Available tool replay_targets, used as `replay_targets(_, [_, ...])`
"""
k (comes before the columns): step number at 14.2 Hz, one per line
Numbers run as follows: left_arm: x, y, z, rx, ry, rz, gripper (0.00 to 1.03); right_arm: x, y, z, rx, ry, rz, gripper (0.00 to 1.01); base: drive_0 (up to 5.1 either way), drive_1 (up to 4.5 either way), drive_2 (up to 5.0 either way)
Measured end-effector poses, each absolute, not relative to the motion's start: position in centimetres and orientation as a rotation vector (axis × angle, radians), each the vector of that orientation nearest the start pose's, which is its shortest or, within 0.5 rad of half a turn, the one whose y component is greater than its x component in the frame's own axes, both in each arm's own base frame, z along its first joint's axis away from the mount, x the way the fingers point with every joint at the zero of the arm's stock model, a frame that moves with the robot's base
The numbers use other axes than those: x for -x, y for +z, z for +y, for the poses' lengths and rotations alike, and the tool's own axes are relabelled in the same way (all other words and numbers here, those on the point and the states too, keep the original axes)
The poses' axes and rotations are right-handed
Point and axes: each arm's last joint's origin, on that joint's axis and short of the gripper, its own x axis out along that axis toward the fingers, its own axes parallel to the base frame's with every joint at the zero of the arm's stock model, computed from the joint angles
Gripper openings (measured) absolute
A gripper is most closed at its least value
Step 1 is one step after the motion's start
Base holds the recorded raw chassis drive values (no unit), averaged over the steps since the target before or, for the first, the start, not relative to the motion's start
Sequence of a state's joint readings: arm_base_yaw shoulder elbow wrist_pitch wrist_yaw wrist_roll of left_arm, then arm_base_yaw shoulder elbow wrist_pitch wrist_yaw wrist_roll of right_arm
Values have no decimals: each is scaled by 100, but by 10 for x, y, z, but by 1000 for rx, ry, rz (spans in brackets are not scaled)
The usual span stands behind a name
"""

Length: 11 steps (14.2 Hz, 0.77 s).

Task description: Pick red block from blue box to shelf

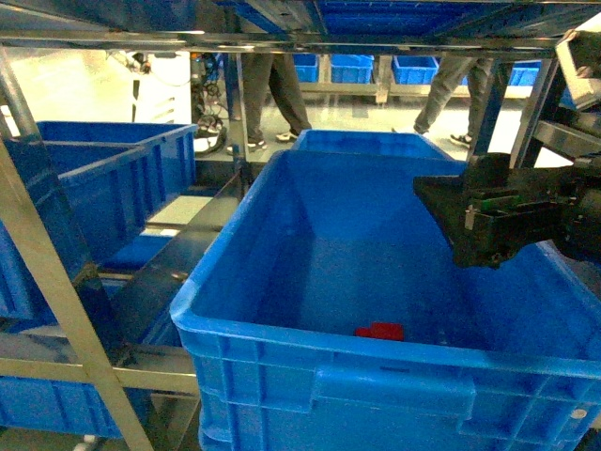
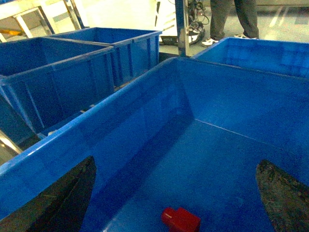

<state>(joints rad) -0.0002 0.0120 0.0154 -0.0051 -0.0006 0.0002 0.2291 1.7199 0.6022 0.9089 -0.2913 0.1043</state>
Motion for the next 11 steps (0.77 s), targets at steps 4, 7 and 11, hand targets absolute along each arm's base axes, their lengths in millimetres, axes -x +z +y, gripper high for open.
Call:
replay_targets(4, [-98, 167, 0, 0, 0, 1, 98, -269, 173, 61, -166, 537, 201, 98, 0, 0, 0])
replay_targets(7, [-98, 167, 0, 0, 0, 1, 98, -243, 181, 39, -209, 499, 192, 98, 0, 0, 0])
replay_targets(11, [-98, 167, 0, 0, 0, 2, 98, -198, 195, 10, -189, 451, 158, 98, 0, 0, 0])
